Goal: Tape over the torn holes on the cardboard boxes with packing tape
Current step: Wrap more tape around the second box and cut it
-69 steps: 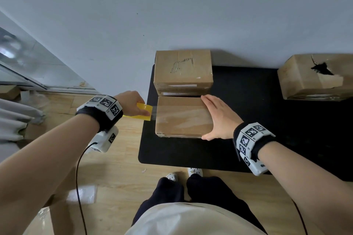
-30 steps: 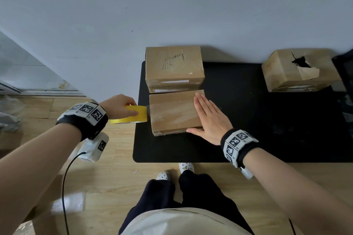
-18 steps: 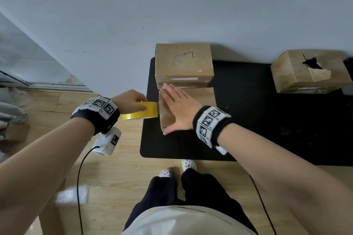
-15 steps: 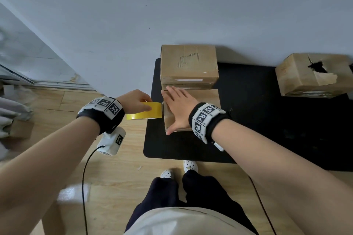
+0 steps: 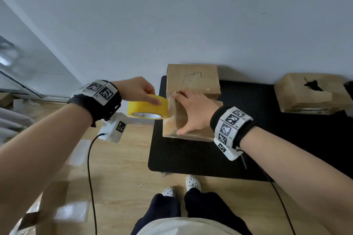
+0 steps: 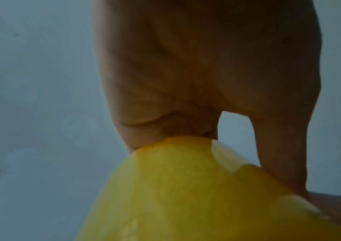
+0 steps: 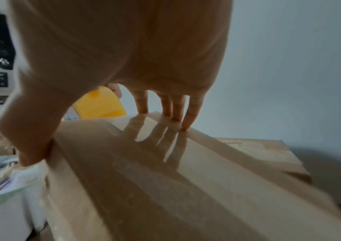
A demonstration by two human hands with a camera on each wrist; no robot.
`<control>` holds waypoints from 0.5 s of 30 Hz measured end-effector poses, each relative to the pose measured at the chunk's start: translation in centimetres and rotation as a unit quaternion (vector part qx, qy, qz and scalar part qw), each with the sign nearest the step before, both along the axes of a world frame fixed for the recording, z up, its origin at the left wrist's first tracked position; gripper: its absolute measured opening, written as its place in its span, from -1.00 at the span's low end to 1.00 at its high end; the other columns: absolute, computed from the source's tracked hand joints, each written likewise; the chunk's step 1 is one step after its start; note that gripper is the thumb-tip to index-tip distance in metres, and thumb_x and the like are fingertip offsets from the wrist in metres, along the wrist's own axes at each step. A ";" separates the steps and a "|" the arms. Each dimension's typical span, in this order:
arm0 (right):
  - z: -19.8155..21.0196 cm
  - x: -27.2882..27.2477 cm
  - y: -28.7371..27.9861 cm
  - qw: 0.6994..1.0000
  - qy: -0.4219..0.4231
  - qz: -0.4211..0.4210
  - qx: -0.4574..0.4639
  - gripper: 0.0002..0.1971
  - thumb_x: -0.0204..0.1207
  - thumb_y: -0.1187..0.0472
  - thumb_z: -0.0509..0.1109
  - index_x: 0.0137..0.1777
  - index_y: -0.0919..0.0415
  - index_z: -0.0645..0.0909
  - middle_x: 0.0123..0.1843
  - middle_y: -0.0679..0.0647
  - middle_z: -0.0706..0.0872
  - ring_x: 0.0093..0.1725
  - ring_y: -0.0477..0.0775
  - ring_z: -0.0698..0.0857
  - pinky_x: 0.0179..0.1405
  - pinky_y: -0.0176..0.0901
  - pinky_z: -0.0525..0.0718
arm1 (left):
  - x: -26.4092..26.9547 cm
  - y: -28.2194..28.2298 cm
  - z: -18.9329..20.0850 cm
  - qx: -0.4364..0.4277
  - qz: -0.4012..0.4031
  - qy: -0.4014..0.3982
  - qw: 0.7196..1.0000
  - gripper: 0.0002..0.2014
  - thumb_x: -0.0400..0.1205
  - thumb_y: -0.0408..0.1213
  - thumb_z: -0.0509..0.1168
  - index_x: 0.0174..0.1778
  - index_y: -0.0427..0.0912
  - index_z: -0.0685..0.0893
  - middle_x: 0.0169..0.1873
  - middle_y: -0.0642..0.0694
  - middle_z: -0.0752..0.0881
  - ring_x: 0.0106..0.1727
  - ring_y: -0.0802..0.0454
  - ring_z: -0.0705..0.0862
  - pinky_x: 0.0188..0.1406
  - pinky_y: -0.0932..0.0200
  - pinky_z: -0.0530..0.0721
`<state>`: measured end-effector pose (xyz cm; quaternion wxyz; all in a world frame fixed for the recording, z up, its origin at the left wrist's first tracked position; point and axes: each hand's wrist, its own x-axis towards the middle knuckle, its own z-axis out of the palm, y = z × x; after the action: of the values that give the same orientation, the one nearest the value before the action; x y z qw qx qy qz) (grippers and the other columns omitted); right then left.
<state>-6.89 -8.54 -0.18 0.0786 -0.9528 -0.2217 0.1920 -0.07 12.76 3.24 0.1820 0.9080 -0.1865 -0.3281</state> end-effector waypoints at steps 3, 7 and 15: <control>1.0 0.1 -1.2 0.995 0.009 -0.034 0.091 0.16 0.11 -0.18 0.66 0.64 0.11 0.10 0.57 0.08 0.18 0.51 0.13 0.33 0.53 -0.03 0.34 | 0.6 -1.4 2.7 0.005 -0.015 -0.021 1.000 -0.49 0.25 0.27 0.30 -0.25 -0.14 0.72 -0.37 0.00 0.63 -0.31 0.09 0.55 -0.23 0.17 0.48; 0.6 0.0 -3.0 0.986 -0.004 -0.066 0.153 0.16 0.07 -0.04 0.72 0.62 0.09 0.12 0.53 0.06 0.15 0.44 0.12 0.42 0.37 -0.34 0.29 | 0.9 -3.5 4.6 -0.015 -0.035 -0.042 0.998 -0.57 0.43 0.14 0.38 -0.28 -0.24 0.67 -0.43 -0.01 0.53 -0.35 0.05 0.46 -0.31 0.20 0.39; -1.2 -1.2 -6.7 0.965 0.016 -0.149 0.214 0.18 0.08 -0.03 0.73 0.62 0.02 0.07 0.59 -0.06 0.03 0.46 0.08 0.43 0.46 -0.19 0.40 | 0.9 -7.1 5.5 -0.096 -0.034 -0.031 0.994 -0.60 0.30 -0.01 0.26 0.00 -0.10 0.67 -0.11 -0.01 0.67 -0.08 0.06 0.60 -0.18 0.29 0.51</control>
<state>-8.06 -15.29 -1.33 0.3121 -0.9329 -0.1117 0.1408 0.87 5.68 8.78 0.2510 0.8894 -0.2534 -0.2859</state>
